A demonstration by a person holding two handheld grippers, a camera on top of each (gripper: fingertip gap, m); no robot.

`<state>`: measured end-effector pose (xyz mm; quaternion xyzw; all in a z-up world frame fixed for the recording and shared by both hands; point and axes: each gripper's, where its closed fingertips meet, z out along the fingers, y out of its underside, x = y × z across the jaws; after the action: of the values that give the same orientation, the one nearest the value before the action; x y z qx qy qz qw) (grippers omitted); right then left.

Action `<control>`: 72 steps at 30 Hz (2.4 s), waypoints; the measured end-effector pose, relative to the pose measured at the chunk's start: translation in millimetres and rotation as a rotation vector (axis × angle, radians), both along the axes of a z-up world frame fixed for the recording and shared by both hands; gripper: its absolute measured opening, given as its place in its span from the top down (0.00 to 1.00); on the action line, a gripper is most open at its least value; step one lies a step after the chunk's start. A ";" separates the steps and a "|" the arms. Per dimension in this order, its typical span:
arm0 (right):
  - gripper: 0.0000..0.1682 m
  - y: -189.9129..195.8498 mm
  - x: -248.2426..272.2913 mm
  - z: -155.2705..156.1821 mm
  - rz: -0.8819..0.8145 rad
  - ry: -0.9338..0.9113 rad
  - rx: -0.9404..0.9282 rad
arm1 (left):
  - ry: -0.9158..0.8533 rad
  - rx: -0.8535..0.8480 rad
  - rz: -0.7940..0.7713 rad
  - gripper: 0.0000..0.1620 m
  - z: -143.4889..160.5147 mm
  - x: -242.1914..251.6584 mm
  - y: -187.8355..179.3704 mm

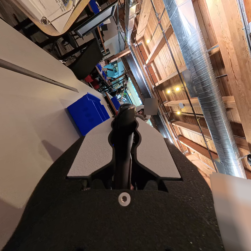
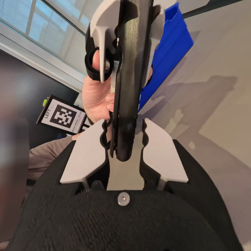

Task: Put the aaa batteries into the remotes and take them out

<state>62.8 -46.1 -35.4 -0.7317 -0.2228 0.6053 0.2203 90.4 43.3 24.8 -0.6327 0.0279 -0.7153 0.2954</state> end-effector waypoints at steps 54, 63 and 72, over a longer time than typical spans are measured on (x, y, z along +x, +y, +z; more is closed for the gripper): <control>0.83 -165.9 21.3 53.9 0.801 0.087 -0.335 | 0.169 1.229 -0.848 0.65 20.4 -40.2 -187.8; 0.83 -171.8 28.0 49.2 0.810 0.049 -0.368 | 0.234 1.245 -0.897 0.65 7.9 -35.0 -192.5; 0.83 -181.5 31.0 51.2 0.834 0.058 -0.358 | 0.197 1.249 -0.933 0.65 9.9 -30.7 -201.0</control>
<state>93.8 -227.6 15.8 -0.5887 -0.3838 0.6917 -0.1661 59.6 -157.7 34.7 -0.3328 0.7137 -0.5581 0.2617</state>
